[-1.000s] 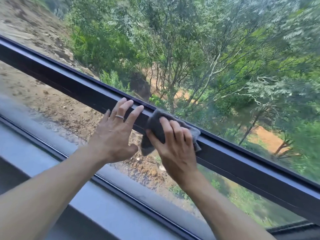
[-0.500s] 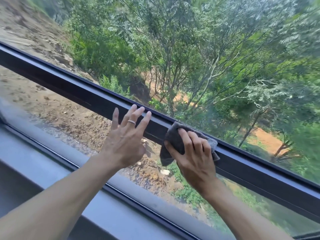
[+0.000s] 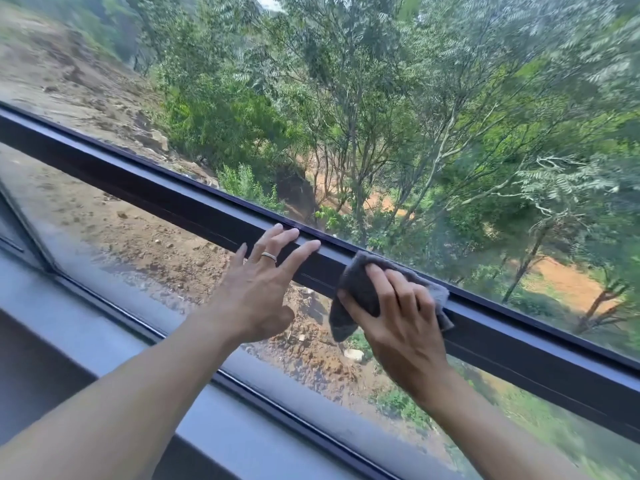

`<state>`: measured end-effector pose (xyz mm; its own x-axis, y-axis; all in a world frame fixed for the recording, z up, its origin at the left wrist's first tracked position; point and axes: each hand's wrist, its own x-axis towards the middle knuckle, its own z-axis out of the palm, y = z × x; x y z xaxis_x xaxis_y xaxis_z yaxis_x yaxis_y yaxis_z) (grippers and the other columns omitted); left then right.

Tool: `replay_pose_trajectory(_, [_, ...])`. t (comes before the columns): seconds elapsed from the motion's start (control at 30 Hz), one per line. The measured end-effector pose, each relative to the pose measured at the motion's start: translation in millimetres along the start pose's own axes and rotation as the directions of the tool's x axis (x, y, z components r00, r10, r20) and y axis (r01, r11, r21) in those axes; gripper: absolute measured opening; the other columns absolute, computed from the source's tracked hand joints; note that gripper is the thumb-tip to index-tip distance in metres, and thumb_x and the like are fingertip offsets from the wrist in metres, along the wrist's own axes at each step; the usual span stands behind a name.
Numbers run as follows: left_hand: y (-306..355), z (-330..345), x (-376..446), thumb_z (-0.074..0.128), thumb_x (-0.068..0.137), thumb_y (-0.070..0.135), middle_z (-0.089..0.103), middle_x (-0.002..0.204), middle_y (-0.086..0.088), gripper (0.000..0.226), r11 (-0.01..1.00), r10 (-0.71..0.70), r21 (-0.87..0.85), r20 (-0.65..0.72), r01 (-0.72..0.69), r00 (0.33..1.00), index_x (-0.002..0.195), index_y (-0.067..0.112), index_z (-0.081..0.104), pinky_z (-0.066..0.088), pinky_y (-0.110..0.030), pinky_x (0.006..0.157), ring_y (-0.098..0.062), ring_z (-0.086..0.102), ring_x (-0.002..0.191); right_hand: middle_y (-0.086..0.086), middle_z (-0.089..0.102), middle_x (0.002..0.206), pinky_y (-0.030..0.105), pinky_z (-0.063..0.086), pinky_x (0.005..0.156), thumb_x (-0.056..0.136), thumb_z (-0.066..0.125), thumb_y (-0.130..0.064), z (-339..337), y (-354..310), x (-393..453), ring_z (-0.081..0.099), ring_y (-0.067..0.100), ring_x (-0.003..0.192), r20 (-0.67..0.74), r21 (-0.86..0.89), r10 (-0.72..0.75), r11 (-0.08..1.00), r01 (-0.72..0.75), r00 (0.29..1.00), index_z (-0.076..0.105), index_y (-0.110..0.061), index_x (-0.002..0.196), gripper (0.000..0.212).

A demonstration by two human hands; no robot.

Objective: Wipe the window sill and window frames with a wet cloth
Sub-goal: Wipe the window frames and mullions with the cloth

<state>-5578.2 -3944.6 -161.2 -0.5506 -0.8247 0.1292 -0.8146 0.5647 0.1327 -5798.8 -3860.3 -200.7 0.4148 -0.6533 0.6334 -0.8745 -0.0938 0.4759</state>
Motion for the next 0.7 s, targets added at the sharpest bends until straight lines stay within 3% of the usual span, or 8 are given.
replay_pose_trajectory(0.13, [3.2,5.5,1.2,0.061,0.078,0.035,-0.011,0.154,0.01,0.1,0.999,0.007,-0.032,-0.024,-0.007,1.0,0.147,0.044,-0.011,0.01,-0.051,0.121,-0.016,-0.019,0.147,0.018,0.04,0.135,0.046,0.033,0.089,0.098,0.043,-0.02,13.4,-16.8,20.6,0.042,0.035,0.117,-0.013,-0.04,0.025,0.999,-0.025,1.0,0.058,-0.034,0.136,0.043])
replay_pose_trajectory(0.23, [-7.7,2.2,1.0,0.047,0.077,0.047,0.013,0.156,0.005,0.087,0.995,0.047,-0.085,-0.143,-0.06,0.989,0.15,0.033,0.001,0.015,-0.054,0.12,-0.019,0.002,0.15,0.018,0.038,0.136,0.046,0.033,0.091,0.099,0.033,-0.018,26.7,-49.4,59.9,0.041,0.034,0.118,-0.01,0.02,0.063,0.998,-0.062,0.998,0.056,-0.03,0.138,0.046])
replay_pose_trajectory(0.3, [-24.6,-5.2,4.8,0.054,0.076,0.039,0.025,0.154,-0.001,0.088,0.997,0.004,-0.079,-0.228,-0.023,0.974,0.153,0.026,0.013,0.017,-0.055,0.119,-0.023,0.015,0.149,0.018,0.038,0.137,0.045,0.032,0.093,0.1,0.029,-0.016,28.0,-56.4,69.7,0.04,0.034,0.12,0.007,0.083,0.076,0.994,-0.077,0.997,0.059,-0.027,0.134,0.047])
replay_pose_trajectory(0.37, [-43.5,-14.9,10.5,0.064,0.076,0.029,0.022,0.156,-0.005,0.094,0.998,-0.059,-0.002,-0.216,0.06,0.975,0.154,0.025,0.013,0.014,-0.053,0.12,-0.025,0.012,0.149,0.018,0.038,0.139,0.045,0.033,0.095,0.097,0.037,-0.016,21.9,-48.4,60.8,0.04,0.035,0.122,0.023,0.106,0.04,0.993,-0.043,0.999,0.061,-0.024,0.132,0.042])
replay_pose_trajectory(0.5, [-63.6,-17.9,11.4,0.066,0.08,0.034,0.004,0.16,0.001,0.099,0.985,-0.145,0.084,-0.037,0.148,0.989,0.152,0.033,-0.002,0.009,-0.048,0.122,-0.019,0.001,0.15,0.022,0.039,0.139,0.047,0.033,0.093,0.096,0.039,-0.014,11.6,-27.4,37.9,0.041,0.038,0.12,0.025,0.089,-0.007,0.996,0.005,1.0,0.06,-0.022,0.133,0.043])
replay_pose_trajectory(0.6, [-65.6,-10.5,9.0,0.069,0.077,0.036,-0.004,0.158,0.008,0.104,0.987,-0.155,0.039,-0.024,0.156,0.988,0.151,0.036,-0.005,0.01,-0.046,0.122,-0.014,-0.008,0.149,0.026,0.038,0.138,0.046,0.033,0.09,0.098,0.038,-0.015,26.5,-43.4,57.4,0.041,0.039,0.119,0.015,0.017,-0.035,0.999,0.035,0.999,0.059,-0.024,0.135,0.043])
replay_pose_trajectory(0.7, [-66.8,-10.0,8.7,0.067,0.072,0.04,0.0,0.158,0.007,0.104,0.99,-0.136,-0.044,-0.041,0.135,0.99,0.152,0.035,0.002,0.015,-0.044,0.121,-0.013,-0.009,0.149,0.025,0.039,0.136,0.045,0.032,0.09,0.099,0.035,-0.016,39.5,-78.0,99.4,0.039,0.037,0.118,0.01,0.054,-0.014,0.998,0.013,1.0,0.062,-0.022,0.131,0.043])
